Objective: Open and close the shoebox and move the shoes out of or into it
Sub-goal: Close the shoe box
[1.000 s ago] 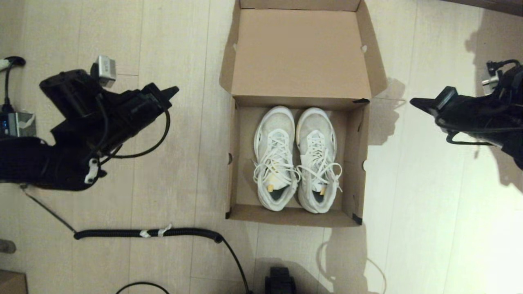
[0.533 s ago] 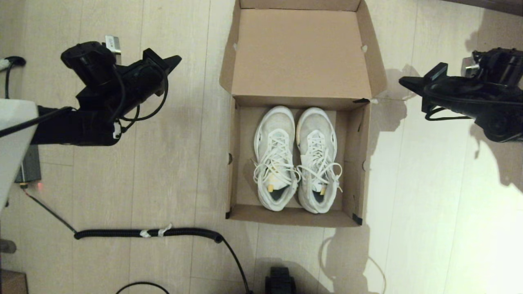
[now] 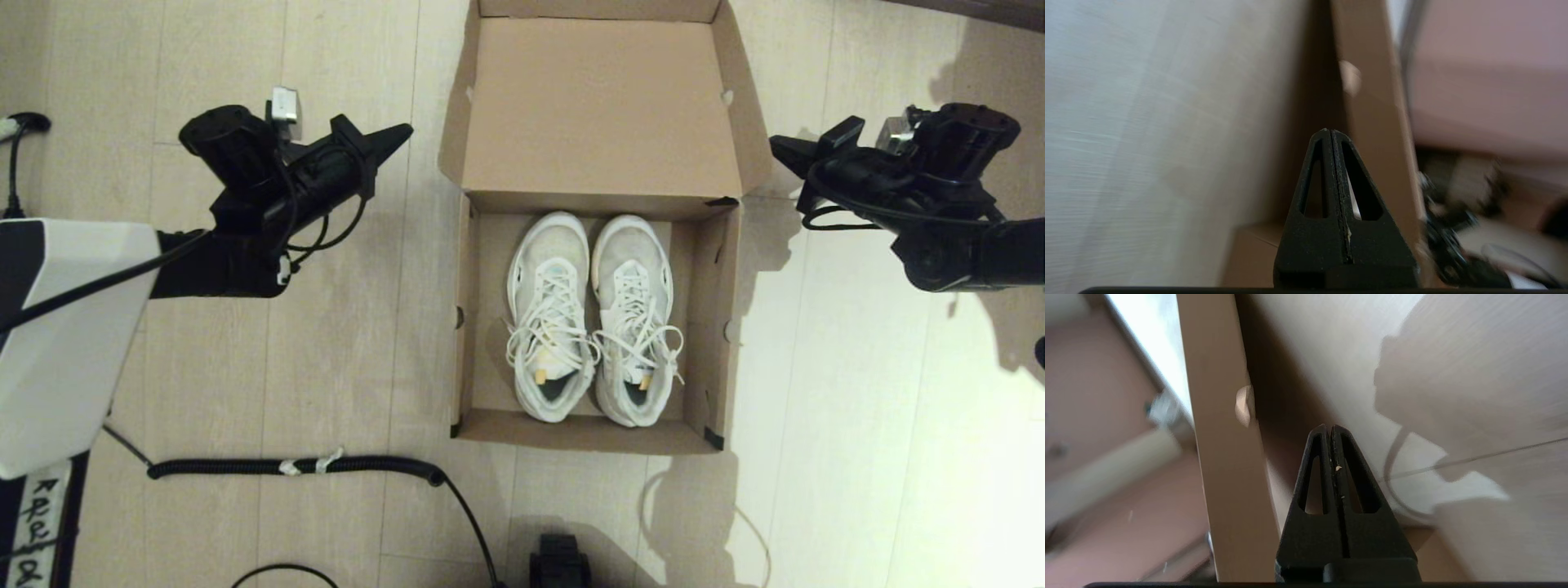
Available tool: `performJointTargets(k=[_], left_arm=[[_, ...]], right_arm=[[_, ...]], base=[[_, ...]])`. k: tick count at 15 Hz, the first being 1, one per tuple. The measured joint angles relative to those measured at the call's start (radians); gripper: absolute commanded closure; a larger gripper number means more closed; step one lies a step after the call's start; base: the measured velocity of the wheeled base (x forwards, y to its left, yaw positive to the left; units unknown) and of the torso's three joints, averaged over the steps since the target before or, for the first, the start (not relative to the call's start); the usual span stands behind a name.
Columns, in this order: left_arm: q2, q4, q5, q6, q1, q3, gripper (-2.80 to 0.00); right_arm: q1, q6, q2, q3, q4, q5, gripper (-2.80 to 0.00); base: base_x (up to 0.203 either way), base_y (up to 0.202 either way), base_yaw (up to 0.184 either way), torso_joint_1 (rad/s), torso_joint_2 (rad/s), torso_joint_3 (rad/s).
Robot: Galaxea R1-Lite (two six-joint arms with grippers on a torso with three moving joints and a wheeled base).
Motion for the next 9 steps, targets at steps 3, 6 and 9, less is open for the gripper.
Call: performJointTargets(k=[3,6,9], left_arm=[[0.001,0.004,-0.012,0.011,-0.041,-0.001,0.00],[0.015,-0.001,-0.027,0.068,-0.063,-0.006,0.00],[0.036,-0.009,-0.059,0.072,-0.067,-0.015,0.00]], right_arm=[[0.012,0.001,0.025,-0.015,-0.005,0.031,0.00],[0.028,0.006,0.054,-0.075,-0.005,0.039,0.00],[0.039,0.083,0.090,-0.156,-0.008,0.045,0.00]], base=[[0.000,0.000,0.000,0.000,0.00,0.000],[0.000,0.000,0.000,0.000,0.00,0.000],[0.000,0.000,0.000,0.000,0.00,0.000]])
